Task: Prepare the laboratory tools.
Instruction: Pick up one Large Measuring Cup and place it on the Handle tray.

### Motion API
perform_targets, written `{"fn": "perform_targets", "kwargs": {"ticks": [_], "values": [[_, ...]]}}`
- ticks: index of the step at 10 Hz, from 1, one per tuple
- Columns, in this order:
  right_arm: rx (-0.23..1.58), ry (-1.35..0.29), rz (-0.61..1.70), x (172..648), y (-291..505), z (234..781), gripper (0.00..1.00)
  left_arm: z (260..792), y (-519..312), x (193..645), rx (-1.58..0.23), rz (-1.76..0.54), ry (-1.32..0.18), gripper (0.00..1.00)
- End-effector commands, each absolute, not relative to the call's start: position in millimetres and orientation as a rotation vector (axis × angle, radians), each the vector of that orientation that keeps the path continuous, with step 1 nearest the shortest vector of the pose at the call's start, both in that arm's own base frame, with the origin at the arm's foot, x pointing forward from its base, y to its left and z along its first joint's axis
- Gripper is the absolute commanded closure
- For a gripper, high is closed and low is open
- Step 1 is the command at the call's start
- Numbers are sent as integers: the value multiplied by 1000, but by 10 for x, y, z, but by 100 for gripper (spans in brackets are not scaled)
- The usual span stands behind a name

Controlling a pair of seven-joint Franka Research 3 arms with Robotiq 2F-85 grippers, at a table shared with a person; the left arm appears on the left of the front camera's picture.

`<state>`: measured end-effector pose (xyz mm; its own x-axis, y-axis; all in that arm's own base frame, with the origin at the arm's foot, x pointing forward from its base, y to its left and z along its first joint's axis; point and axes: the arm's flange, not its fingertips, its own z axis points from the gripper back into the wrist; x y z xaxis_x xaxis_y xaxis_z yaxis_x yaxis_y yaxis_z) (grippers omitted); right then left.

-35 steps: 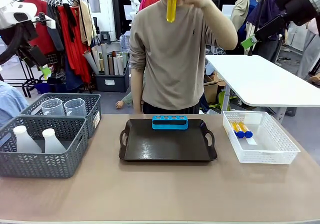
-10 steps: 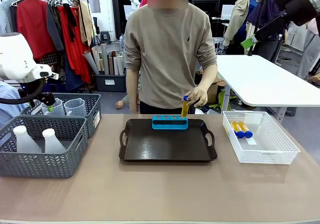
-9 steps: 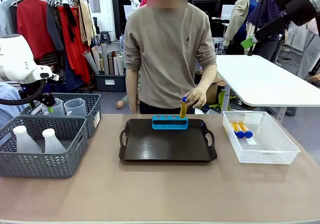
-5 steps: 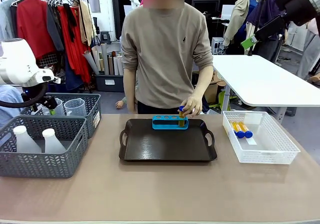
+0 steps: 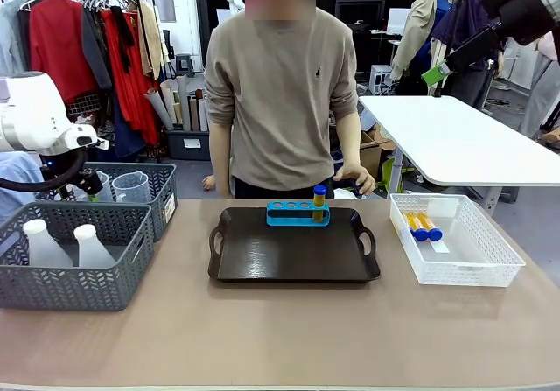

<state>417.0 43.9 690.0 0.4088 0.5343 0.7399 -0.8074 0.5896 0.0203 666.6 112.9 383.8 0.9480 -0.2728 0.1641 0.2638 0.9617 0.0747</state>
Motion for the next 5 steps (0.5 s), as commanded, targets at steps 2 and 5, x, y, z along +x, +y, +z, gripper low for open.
{"fn": "perform_targets", "kwargs": {"ticks": [2, 5], "values": [[428, -770, 876, 4170, 443, 6914, 0, 3878, 1163, 6691, 52, -278, -201, 62], [428, -770, 876, 4170, 443, 6914, 0, 3893, 1177, 6687, 51, -275, -208, 100]]}}
